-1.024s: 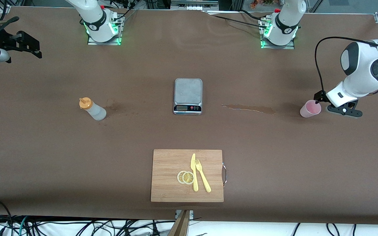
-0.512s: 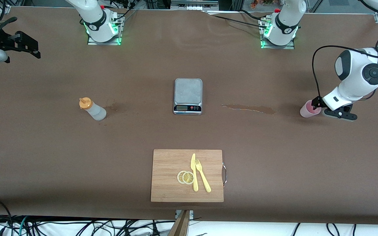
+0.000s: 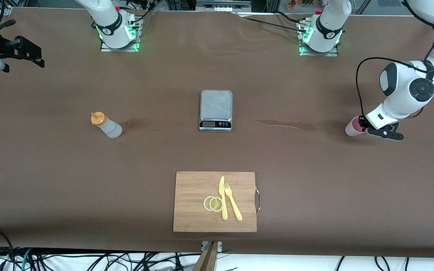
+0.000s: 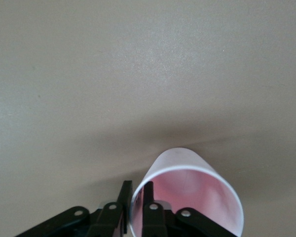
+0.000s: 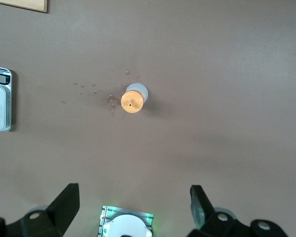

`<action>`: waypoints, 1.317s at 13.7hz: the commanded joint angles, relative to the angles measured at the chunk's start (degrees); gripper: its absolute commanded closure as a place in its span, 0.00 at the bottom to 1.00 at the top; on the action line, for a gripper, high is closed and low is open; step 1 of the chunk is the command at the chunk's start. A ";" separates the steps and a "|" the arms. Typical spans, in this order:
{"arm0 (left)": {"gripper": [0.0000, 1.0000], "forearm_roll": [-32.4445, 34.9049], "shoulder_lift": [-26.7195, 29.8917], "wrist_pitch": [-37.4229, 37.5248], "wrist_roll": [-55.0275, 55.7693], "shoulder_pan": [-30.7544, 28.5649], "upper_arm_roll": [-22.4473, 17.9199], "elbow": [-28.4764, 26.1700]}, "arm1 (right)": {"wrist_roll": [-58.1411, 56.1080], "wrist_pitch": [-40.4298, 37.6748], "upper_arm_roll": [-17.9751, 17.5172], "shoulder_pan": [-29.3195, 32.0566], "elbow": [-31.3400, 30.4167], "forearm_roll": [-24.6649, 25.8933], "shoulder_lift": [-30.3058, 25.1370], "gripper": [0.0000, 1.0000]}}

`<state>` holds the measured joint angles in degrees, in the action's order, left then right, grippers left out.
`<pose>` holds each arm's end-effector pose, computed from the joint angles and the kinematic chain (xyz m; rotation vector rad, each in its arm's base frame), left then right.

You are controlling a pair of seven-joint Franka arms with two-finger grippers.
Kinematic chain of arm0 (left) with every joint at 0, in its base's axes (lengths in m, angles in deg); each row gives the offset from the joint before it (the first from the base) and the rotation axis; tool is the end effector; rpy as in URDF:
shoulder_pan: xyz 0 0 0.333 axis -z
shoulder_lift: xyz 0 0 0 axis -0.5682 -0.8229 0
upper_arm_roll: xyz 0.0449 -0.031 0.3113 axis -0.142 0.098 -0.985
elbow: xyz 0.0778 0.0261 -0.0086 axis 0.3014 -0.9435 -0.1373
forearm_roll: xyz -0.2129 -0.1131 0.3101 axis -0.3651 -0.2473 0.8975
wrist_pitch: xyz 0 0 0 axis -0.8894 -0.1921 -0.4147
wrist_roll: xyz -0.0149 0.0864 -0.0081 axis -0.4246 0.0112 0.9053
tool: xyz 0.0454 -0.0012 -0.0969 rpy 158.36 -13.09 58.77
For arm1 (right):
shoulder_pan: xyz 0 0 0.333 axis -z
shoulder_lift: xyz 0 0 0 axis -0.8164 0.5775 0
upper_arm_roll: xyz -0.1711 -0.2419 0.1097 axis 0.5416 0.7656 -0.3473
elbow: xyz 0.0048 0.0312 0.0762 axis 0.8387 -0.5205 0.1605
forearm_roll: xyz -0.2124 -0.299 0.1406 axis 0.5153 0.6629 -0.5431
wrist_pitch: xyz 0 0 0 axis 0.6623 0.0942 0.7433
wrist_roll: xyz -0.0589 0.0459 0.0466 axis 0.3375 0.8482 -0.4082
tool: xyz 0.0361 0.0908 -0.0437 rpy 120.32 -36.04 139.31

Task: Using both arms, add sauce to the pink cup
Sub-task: 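Lower the left gripper over the pink cup and grasp it, then carry the pink cup with the left gripper onto the scale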

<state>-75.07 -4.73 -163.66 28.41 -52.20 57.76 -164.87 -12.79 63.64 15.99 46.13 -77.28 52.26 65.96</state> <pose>0.5074 0.1079 0.2270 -3.0200 0.3921 0.0342 0.5159 0.0180 0.6445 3.1188 0.2872 -0.1661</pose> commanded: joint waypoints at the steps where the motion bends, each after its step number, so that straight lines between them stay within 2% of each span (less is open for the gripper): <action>1: 1.00 1.37 1.65 0.57 -0.44 -0.53 0.63 -0.42 | -1.08 -0.35 0.28 0.06 1.12 -0.73 0.38 0.00; 2: 1.00 1.29 2.52 2.84 0.18 -0.18 1.58 -0.07 | -0.99 -0.35 0.63 -0.02 1.21 -0.73 0.38 0.00; 6: 1.00 0.41 7.01 17.41 7.45 -0.18 10.62 4.31 | -1.08 0.18 0.55 0.24 1.12 -0.73 0.29 0.00; 10: 1.00 0.23 6.32 30.96 21.41 -0.01 23.89 14.15 | -1.08 0.01 0.63 0.06 0.59 -0.47 -0.06 0.00; 11: 1.00 -2.21 6.05 33.08 24.67 0.26 27.31 16.09 | -1.08 0.01 0.64 0.06 0.68 -0.38 0.20 0.00; 12: 1.00 -7.45 4.66 34.14 29.66 0.43 31.09 19.06 | -1.08 0.09 0.64 0.06 0.68 -0.21 0.29 0.00; 13: 1.00 -10.72 3.77 35.72 34.06 0.69 32.86 21.18 | -1.08 0.09 0.64 0.06 0.68 -0.21 0.38 0.00; 15: 1.00 -11.98 1.75 35.91 42.23 3.84 35.07 23.92 | -1.08 0.01 0.64 0.06 0.68 -0.12 0.29 0.00; 18: 1.00 -11.46 -4.74 34.69 66.54 16.83 34.73 29.88 | -1.08 0.01 0.64 0.24 0.68 -0.03 0.38 0.00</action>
<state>-86.67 -3.11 -129.71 81.25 -42.74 92.91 -141.12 -12.80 63.97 16.42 46.22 -77.28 52.28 66.12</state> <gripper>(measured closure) 0.960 0.000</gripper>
